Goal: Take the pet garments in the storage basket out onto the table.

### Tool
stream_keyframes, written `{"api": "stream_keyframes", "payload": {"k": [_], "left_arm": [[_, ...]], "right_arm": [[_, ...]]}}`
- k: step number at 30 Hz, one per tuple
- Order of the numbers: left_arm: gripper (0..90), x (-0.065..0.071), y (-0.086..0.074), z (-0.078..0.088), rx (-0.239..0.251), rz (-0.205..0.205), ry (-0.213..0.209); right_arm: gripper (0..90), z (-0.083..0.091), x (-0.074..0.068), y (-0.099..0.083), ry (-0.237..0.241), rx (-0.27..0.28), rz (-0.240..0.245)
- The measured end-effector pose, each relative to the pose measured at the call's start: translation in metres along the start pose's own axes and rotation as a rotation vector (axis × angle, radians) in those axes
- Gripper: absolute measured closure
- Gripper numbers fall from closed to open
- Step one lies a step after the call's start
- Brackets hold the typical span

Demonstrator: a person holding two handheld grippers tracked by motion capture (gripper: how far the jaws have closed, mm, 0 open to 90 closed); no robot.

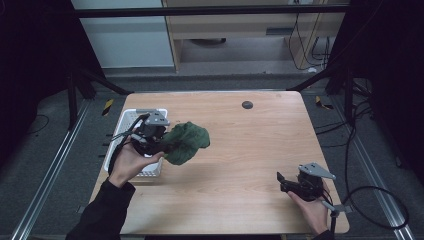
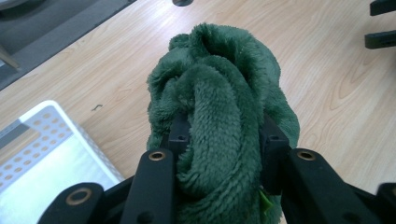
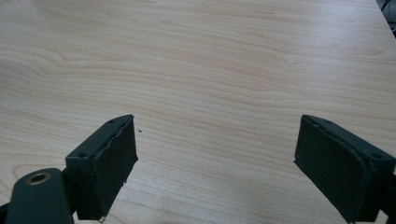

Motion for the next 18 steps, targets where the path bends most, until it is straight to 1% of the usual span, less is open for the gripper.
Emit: {"api": "stream_keyframes", "payload": {"k": [1, 3, 5, 9, 13, 18], "left_arm": [[65.2, 0.001, 0.001, -0.001, -0.004, -0.008, -0.002], [65.2, 0.004, 0.004, -0.003, -0.009, -0.024, -0.007], [65.2, 0.008, 0.006, -0.004, -0.011, -0.035, -0.018], [65.2, 0.015, 0.011, -0.007, -0.014, -0.060, -0.039], [65.2, 0.020, 0.013, -0.012, -0.023, -0.082, -0.055], [65.2, 0.026, 0.016, -0.019, -0.042, -0.113, -0.071]], "right_arm": [[12.7, 0.000, -0.001, 0.000, 0.003, -0.002, -0.006], [12.7, 0.000, 0.000, 0.000, 0.002, -0.002, -0.002], [12.8, 0.000, 0.000, 0.000, 0.000, -0.001, 0.004], [12.7, -0.001, -0.001, 0.000, 0.003, -0.002, 0.001], [12.7, 0.000, -0.001, 0.000, 0.003, -0.001, 0.002], [12.8, 0.000, -0.002, 0.000, 0.005, -0.004, -0.008]]}}
Point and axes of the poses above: each handheld gripper's, and its own axes: z roughly backward along the jaws, y roughly out of its top, x roughly to its right, the point moved 9 cm from there along -z, roughly forward along the jaws, and after that the axes turned 3 degrees about y, right-handed, at the moved point
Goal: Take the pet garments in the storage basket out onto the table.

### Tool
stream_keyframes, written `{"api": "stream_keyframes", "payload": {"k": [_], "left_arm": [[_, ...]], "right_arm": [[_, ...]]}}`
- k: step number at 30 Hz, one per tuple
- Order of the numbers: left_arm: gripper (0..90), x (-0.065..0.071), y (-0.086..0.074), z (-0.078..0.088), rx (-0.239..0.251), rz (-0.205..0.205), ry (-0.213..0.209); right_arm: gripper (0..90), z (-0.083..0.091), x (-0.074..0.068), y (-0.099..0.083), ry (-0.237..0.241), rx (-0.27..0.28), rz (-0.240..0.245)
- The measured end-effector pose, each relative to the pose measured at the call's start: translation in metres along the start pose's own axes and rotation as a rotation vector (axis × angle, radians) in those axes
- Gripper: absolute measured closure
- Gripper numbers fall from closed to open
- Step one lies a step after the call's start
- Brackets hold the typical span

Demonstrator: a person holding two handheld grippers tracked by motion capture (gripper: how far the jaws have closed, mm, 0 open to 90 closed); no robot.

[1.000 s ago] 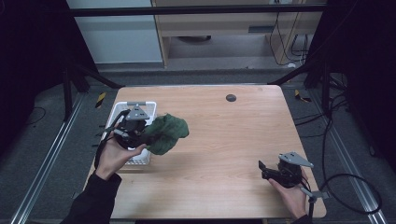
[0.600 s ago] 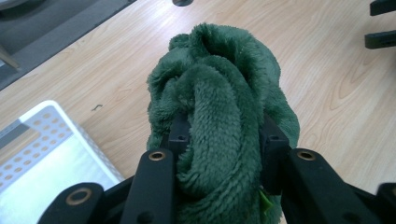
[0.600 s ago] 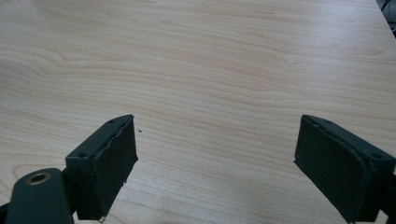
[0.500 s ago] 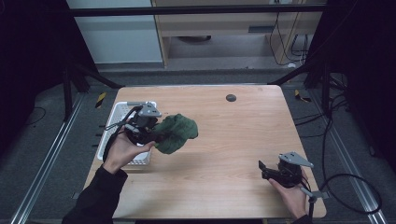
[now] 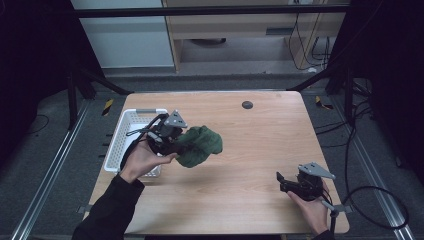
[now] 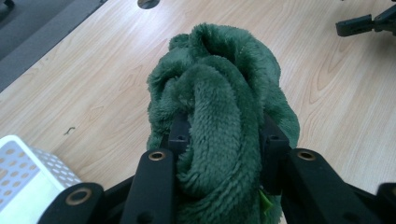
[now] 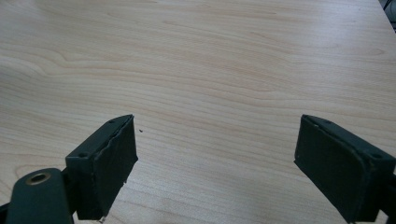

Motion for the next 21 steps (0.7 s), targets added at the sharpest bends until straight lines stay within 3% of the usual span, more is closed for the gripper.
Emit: {"api": "stream_keyframes", "payload": {"k": [21], "left_arm": [[65.2, 0.023, 0.004, -0.035, -0.058, -0.077, -0.057]], "right_arm": [[12.5, 0.000, 0.001, 0.001, -0.008, 0.003, 0.005]]}}
Point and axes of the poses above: each handheld gripper's, and its own axes: z roughly backward along the jaws, y roughly out of its top, x roughly to its right, the point moved 9 cm from there along -z, roughly forward along the jaws, and after that the axes turned 3 degrees about y, right-handed, at the moved point
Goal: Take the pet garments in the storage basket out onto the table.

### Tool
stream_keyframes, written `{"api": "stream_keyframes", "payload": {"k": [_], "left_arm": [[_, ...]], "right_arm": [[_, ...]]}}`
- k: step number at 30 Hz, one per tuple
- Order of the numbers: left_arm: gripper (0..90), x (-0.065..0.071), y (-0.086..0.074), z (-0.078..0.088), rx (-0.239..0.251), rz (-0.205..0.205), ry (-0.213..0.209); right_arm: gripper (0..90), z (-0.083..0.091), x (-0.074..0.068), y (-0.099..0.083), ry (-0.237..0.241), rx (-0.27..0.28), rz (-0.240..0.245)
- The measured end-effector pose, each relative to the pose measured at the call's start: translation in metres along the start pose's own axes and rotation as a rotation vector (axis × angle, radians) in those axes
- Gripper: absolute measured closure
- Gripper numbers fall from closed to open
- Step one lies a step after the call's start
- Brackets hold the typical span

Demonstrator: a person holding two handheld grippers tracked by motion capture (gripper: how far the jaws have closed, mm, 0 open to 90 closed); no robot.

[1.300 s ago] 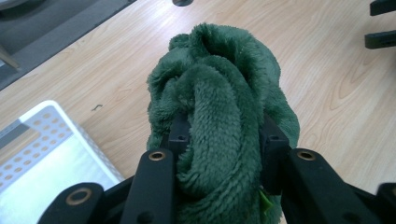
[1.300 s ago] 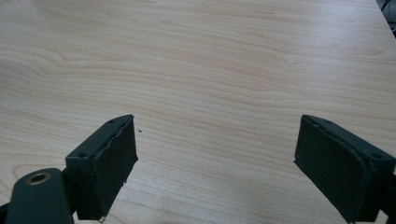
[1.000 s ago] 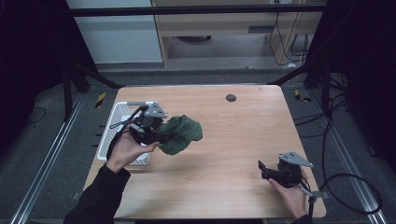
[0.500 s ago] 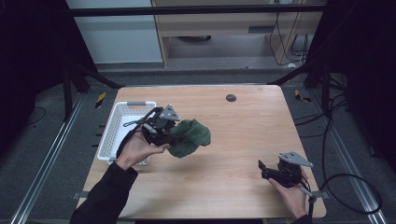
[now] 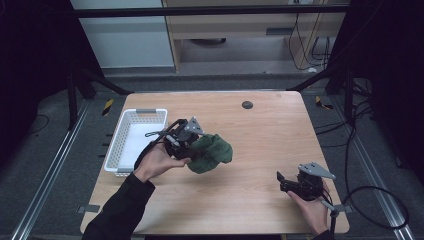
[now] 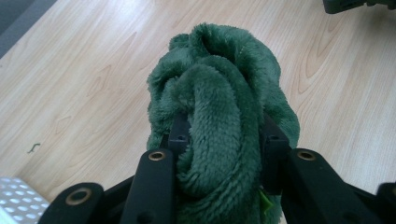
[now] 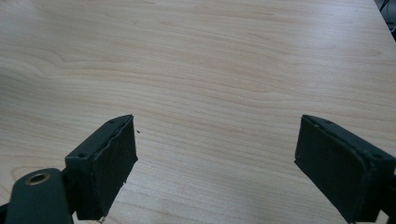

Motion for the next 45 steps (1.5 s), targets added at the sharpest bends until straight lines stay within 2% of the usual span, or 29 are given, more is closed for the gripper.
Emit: {"api": "stream_keyframes", "payload": {"k": [21, 32, 41, 45], "left_arm": [[65.0, 0.017, -0.006, -0.036, -0.066, -0.052, -0.044], [65.0, 0.023, -0.012, -0.048, -0.080, -0.055, -0.074], [64.8, 0.031, -0.019, -0.066, -0.123, -0.079, -0.098], [64.7, 0.033, -0.021, -0.072, -0.126, -0.080, -0.104]], "right_arm": [[12.4, 0.000, 0.001, 0.000, -0.007, 0.003, 0.008], [12.3, 0.000, 0.002, 0.001, -0.010, 0.007, 0.006], [12.3, 0.000, 0.002, 0.000, -0.011, 0.006, 0.006], [12.3, 0.000, 0.002, 0.000, -0.010, 0.006, 0.006]]}}
Point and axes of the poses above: each handheld gripper's, and its own axes: z roughly backward along the jaws, y roughly out of its top, x roughly to its right, the point moved 9 cm from there along -z, roughly forward along the jaws, and after that the axes turned 3 degrees about y, right-handed, at the moved point
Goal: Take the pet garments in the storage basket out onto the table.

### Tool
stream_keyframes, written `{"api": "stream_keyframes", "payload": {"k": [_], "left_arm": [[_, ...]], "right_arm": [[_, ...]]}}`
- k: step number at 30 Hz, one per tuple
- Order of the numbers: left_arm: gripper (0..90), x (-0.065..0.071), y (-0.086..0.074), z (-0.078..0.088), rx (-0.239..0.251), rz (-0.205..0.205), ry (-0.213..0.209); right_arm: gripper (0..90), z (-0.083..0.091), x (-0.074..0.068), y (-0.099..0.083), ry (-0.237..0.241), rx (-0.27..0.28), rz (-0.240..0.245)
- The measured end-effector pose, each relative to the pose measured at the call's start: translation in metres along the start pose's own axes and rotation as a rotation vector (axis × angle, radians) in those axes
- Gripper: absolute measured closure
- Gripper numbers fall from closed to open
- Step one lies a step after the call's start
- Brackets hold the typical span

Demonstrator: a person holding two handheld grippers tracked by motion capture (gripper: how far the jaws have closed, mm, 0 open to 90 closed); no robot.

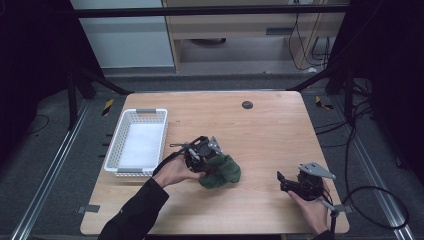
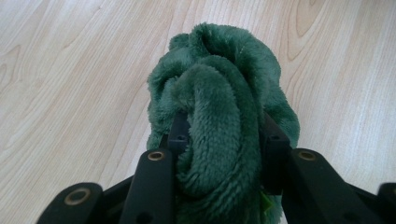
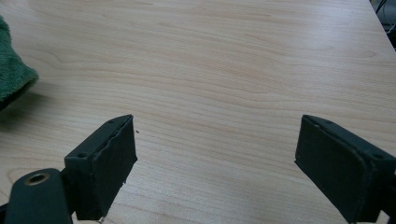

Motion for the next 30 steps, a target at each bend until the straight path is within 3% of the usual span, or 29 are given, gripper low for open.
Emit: {"api": "stream_keyframes", "payload": {"k": [13, 23, 30], "left_arm": [[61.4, 0.002, -0.008, -0.019, -0.024, 0.004, -0.013], [50.2, 0.002, -0.013, -0.026, -0.032, 0.015, -0.029], [40.7, 0.000, -0.013, -0.025, -0.022, 0.012, -0.011]], "right_arm": [[12.2, 0.000, 0.000, 0.000, 0.000, -0.002, 0.000], [12.1, 0.000, -0.001, -0.001, 0.002, -0.004, -0.004], [12.0, -0.001, 0.000, -0.001, 0.000, -0.004, -0.001]]}}
Point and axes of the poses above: each handheld gripper's, and its own axes: z roughly backward along the jaws, y roughly out of its top, x roughly to its right, the point moved 9 cm from there along -z, roughly forward along the jaws, and after that the axes turned 3 degrees about y, right-handed, at the moved point
